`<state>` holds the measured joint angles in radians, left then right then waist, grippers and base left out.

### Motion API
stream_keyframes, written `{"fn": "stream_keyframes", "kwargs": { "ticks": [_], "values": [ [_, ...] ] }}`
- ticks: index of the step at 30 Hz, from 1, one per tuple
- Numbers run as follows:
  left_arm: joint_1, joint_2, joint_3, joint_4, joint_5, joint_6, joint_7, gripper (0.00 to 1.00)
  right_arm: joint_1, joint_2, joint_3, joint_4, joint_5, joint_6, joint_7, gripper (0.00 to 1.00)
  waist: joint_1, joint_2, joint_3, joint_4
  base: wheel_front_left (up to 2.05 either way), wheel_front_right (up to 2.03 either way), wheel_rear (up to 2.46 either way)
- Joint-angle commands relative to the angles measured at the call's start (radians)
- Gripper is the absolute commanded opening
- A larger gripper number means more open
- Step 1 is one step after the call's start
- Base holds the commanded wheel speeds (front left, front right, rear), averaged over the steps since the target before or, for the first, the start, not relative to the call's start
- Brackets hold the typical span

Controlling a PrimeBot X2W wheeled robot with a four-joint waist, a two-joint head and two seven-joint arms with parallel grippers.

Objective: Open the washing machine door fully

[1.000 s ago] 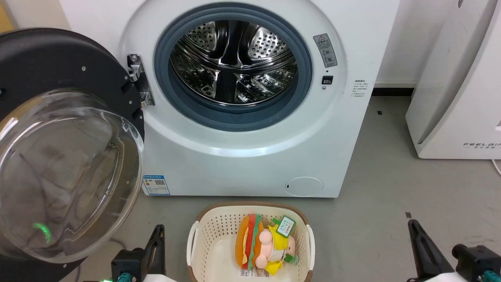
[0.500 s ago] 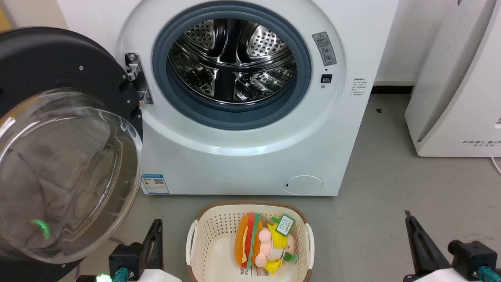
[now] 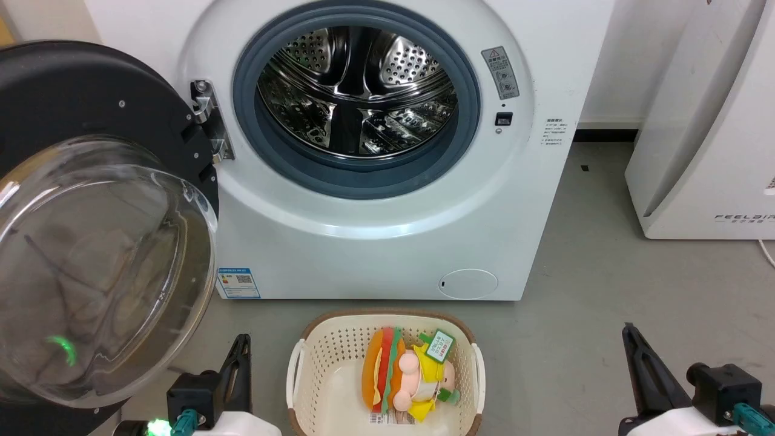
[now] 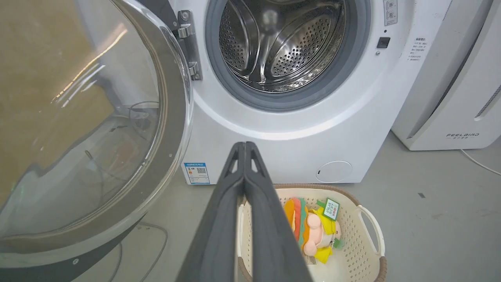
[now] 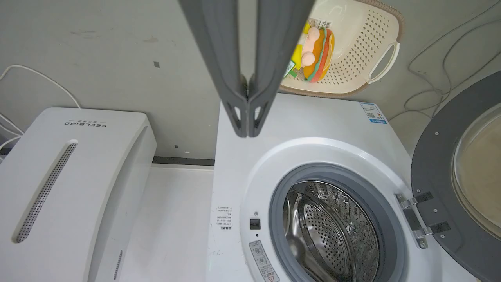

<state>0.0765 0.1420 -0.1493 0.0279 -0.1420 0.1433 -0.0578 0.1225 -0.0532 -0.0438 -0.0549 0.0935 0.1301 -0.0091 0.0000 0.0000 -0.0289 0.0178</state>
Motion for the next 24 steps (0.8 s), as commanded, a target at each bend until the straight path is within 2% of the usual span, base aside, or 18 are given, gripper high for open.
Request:
{"fn": "stream_keyframes", "kwargs": {
  "ticks": [1,24],
  "values": [
    [-0.02,-0.005,0.007,-0.005,0.011,-0.007,0.003,0.0,-0.022,0.001,0.003,0.003,-0.01,0.0,0.003,0.0,0.0,0.0,0.001,0.0,0.0,0.0,0.0],
    [-0.038,-0.033,0.054,-0.012,0.054,-0.052,0.021,0.0,-0.055,0.002,0.016,0.02,-0.037,0.0,0.005,0.0,0.0,0.0,0.01,-0.006,0.0,0.0,0.0]
  ]
}}
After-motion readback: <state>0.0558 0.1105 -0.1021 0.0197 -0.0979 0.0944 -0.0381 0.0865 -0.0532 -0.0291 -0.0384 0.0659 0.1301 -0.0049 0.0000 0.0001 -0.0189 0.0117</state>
